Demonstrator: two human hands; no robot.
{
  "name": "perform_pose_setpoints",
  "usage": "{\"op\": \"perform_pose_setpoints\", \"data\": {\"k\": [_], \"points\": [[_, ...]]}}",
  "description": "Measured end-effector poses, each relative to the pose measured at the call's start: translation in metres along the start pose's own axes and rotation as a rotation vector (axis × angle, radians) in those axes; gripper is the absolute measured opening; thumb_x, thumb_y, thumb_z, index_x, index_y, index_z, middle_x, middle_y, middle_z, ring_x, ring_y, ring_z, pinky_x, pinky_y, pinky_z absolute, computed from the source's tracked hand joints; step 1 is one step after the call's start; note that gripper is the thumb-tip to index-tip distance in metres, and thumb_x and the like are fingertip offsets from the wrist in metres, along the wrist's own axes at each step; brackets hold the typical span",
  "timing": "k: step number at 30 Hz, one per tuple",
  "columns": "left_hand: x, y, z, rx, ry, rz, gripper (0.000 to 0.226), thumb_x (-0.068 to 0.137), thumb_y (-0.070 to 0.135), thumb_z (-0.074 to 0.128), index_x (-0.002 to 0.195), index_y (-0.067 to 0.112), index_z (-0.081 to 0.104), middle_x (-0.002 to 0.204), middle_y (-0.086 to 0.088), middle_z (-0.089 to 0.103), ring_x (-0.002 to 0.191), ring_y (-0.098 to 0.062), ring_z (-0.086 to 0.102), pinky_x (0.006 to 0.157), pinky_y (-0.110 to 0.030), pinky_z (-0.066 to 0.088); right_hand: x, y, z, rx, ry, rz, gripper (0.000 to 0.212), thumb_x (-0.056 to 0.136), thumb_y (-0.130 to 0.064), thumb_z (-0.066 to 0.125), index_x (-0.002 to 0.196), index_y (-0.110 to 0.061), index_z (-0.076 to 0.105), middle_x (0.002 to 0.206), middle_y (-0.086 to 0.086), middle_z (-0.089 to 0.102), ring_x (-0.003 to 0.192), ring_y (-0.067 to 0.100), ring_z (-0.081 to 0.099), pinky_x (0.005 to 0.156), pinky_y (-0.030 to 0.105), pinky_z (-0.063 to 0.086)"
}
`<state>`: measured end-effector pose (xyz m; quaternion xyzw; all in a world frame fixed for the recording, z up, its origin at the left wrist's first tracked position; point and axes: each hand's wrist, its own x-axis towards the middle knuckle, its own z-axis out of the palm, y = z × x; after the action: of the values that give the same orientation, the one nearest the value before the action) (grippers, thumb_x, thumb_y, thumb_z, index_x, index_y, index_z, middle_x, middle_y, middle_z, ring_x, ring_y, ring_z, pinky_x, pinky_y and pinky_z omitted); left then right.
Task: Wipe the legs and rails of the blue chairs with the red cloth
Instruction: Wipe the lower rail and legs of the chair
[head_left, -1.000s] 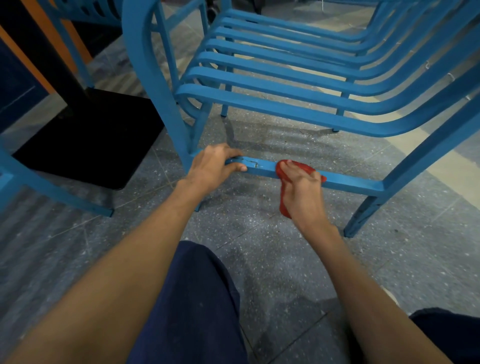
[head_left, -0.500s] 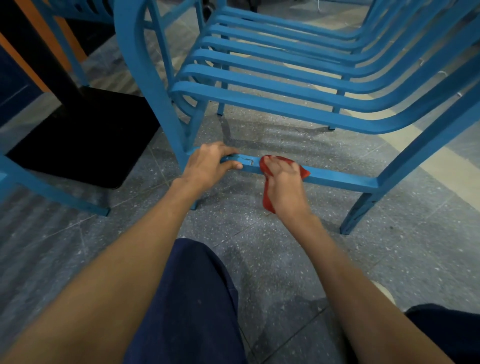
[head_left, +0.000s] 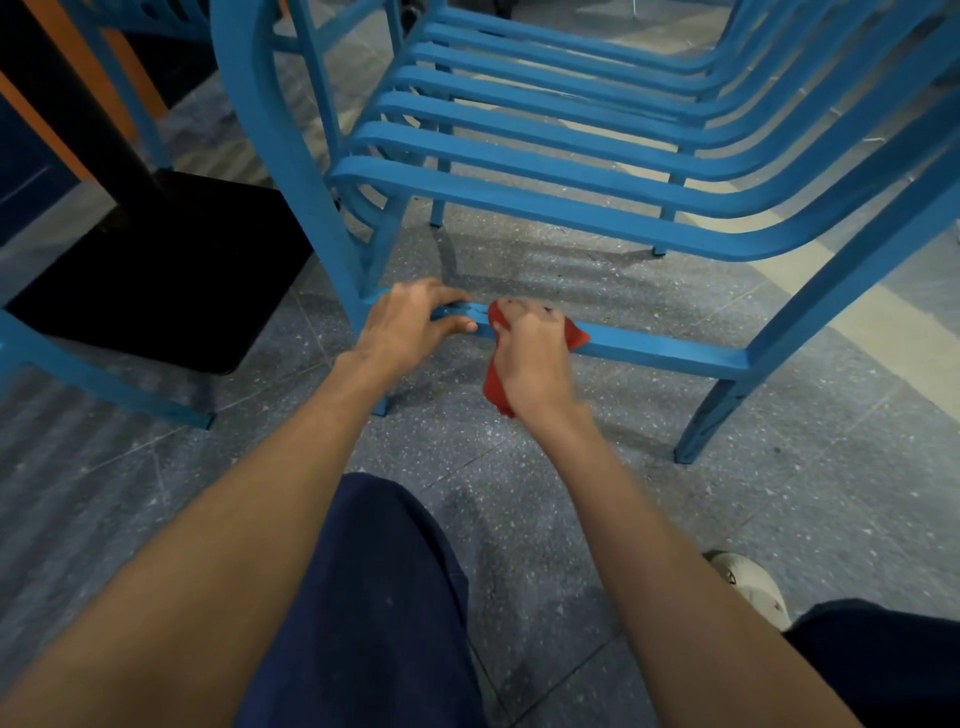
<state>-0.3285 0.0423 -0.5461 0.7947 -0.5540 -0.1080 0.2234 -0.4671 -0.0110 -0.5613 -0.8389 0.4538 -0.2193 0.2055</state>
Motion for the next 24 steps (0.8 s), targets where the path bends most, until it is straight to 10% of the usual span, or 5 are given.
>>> {"op": "perform_pose_setpoints", "data": {"k": [4, 13, 24], "points": [[0.000, -0.002, -0.001, -0.002, -0.004, -0.005, 0.045, 0.081, 0.042, 0.067, 0.120, 0.021, 0.064, 0.112, -0.001, 0.065, 0.099, -0.021, 0.058, 0.083, -0.035, 0.046, -0.014, 0.032, -0.021, 0.005, -0.003, -0.068, 0.035, 0.096, -0.010, 0.051, 0.129, -0.012, 0.060, 0.133, 0.005, 0.059, 0.116, 0.027, 0.050, 0.104, 0.030, 0.033], [0.000, -0.003, 0.004, -0.019, 0.024, 0.002, 0.045, 0.080, 0.040, 0.068, 0.120, 0.018, 0.064, 0.113, -0.001, 0.065, 0.100, -0.020, 0.058, 0.083, -0.029, 0.042, -0.001, 0.052, -0.038, 0.093, 0.170, 0.447, 0.019, 0.094, -0.006, 0.052, 0.105, -0.003, 0.068, 0.102, 0.014, 0.067, 0.097, 0.028, 0.059, 0.087, 0.029, 0.048], [0.000, -0.005, 0.004, -0.023, 0.024, 0.019, 0.044, 0.081, 0.039, 0.068, 0.120, 0.019, 0.064, 0.111, -0.002, 0.066, 0.098, -0.020, 0.059, 0.084, -0.033, 0.046, -0.019, 0.031, -0.034, 0.028, -0.024, -0.002, 0.032, 0.096, -0.009, 0.051, 0.126, -0.014, 0.063, 0.129, 0.002, 0.063, 0.114, 0.027, 0.052, 0.107, 0.030, 0.034]]}}
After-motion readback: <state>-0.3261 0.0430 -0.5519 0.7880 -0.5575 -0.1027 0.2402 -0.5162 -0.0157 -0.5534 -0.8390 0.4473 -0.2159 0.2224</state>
